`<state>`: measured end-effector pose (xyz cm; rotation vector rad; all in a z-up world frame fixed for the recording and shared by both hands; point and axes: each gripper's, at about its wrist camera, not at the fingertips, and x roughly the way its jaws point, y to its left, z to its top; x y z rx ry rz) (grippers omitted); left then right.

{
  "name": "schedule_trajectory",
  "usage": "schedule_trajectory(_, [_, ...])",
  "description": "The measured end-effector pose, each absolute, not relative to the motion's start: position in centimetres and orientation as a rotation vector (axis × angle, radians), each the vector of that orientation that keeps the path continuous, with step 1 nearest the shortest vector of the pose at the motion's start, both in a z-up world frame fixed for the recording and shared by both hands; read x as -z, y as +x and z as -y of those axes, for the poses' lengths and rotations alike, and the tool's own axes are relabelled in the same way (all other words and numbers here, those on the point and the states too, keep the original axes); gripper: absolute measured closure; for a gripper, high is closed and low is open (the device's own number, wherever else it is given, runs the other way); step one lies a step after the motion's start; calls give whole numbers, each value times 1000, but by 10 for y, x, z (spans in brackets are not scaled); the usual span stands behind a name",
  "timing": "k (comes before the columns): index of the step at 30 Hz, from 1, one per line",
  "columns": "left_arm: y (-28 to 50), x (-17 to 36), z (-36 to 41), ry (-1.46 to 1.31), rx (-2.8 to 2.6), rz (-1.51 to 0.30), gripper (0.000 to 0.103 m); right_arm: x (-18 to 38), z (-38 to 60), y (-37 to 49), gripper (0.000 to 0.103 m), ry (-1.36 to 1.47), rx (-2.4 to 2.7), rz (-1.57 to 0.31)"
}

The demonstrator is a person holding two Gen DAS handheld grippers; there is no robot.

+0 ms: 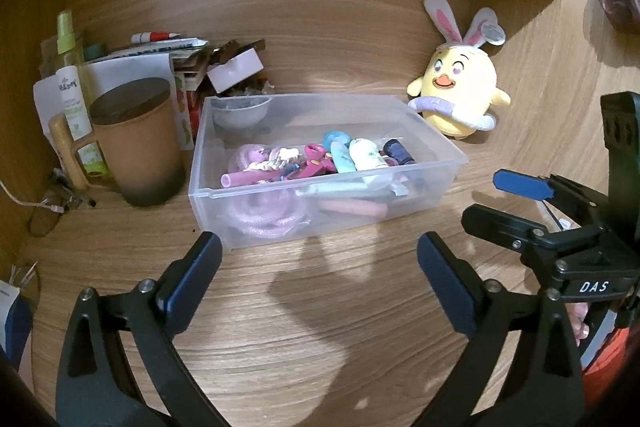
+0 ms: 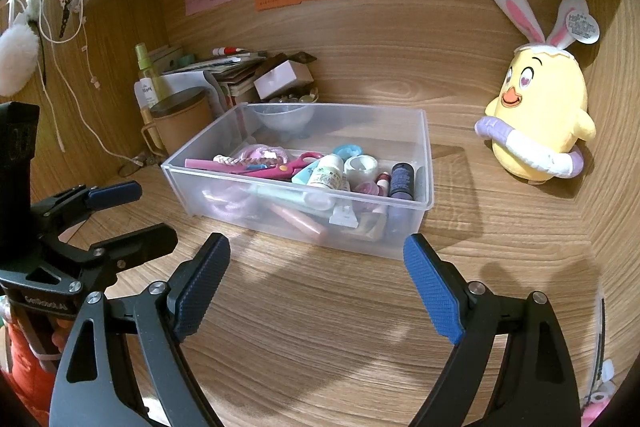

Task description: Organize objects

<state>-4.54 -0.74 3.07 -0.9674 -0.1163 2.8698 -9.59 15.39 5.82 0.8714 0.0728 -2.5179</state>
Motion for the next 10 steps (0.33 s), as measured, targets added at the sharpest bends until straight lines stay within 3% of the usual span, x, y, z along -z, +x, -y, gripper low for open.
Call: schedule_trajectory(10, [-45,-29,4,-959,-2867,114,3,-55,-156,-99,16,885,2514,-66])
